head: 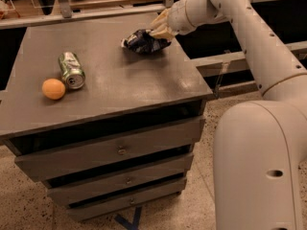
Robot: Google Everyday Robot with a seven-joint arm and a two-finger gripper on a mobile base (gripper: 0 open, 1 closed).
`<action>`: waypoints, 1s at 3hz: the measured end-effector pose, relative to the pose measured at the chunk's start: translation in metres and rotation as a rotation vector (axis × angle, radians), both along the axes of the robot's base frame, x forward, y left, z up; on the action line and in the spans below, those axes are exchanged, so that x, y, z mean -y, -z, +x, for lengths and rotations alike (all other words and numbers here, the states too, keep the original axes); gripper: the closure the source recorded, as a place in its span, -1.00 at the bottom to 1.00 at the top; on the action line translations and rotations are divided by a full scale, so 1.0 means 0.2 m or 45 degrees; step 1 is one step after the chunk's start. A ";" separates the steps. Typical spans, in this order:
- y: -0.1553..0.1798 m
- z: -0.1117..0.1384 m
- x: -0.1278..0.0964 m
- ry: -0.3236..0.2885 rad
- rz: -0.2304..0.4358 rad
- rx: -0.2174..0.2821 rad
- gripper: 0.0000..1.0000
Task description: Pick blue chip bag
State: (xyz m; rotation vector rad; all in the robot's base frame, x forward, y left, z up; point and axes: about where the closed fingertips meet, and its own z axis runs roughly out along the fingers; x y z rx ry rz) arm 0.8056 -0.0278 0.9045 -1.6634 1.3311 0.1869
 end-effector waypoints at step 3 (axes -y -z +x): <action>-0.42 -0.06 -0.06 0.015 0.200 0.116 1.00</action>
Offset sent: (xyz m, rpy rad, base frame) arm -0.0150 0.0051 0.0939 0.1462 -0.1066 -0.0448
